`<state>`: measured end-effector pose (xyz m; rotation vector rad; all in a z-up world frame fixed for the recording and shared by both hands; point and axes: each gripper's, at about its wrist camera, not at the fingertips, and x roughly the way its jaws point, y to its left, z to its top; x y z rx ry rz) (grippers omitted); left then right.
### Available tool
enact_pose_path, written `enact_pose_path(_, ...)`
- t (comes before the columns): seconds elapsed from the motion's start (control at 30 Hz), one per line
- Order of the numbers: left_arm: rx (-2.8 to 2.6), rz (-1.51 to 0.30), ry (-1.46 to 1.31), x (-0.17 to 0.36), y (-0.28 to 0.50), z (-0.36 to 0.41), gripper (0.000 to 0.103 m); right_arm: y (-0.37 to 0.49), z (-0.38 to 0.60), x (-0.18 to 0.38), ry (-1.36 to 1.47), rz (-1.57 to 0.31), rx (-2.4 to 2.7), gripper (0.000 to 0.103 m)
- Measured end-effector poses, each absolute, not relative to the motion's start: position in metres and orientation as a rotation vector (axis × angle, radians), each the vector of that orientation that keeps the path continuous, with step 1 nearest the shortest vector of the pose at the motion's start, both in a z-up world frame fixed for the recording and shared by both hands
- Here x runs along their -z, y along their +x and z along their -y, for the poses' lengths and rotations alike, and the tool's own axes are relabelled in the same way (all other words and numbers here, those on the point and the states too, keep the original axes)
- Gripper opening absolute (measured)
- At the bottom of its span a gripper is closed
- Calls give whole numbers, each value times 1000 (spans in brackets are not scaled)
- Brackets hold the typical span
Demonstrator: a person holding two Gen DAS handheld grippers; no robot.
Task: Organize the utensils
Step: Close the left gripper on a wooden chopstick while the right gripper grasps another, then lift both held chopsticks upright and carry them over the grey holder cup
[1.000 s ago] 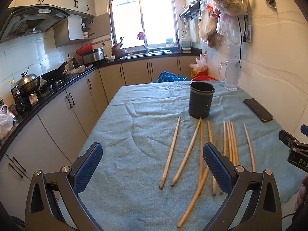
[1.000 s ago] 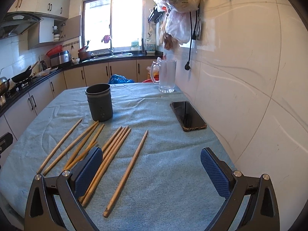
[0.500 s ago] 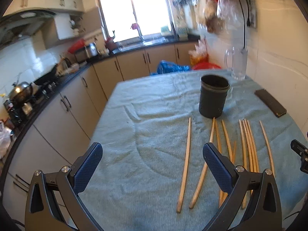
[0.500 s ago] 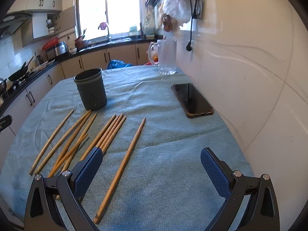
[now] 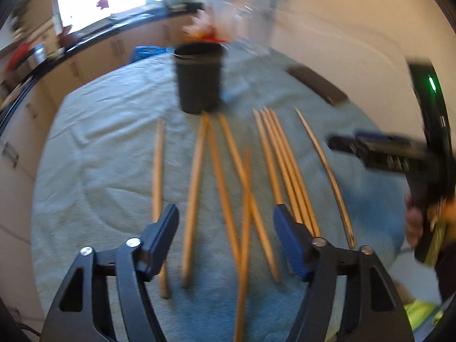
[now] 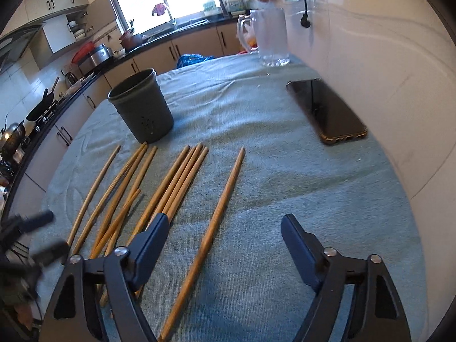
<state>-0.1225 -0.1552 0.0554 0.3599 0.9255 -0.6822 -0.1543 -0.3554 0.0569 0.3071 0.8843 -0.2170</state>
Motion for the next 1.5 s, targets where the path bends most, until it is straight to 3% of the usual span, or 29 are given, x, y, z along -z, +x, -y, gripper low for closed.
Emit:
enact_pose_path(0.1,722,-930,413,-49,-124,169,61,-145,354,-51,316,-907,196,75)
enact_pose_path(0.2,749,-968,432,-42,-116,180,44,-137,354,-47,325,-933,177,62)
enact_pose_path(0.27,763,-998,441,-36,-108,186,35,-131,354,-45,327,-950,171,59)
enact_pose_path(0.4,772,-1051,465,-23,-98,196,29,-122,354,-43,317,-972,176,54)
enact_pose_path(0.47,768,-1073,471,-18,-95,199,9,-116,356,-41,317,-994,177,48)
enact_pose_path(0.63,759,-1075,448,-19,-96,197,7,-102,362,-32,326,-1042,192,38)
enact_pose_path(0.7,755,-1070,440,-20,-97,196,7,-100,363,-32,311,-1046,206,17)
enact_pose_path(0.73,755,-1070,434,-21,-97,195,7,-99,365,-31,322,-1047,204,12)
enact_pose_path(0.87,749,-1062,388,-30,-98,188,7,-97,373,-31,378,-1040,179,8)
enact_pose_path(1.5,657,-816,168,-111,-137,136,7,-162,346,-105,373,-794,47,7)
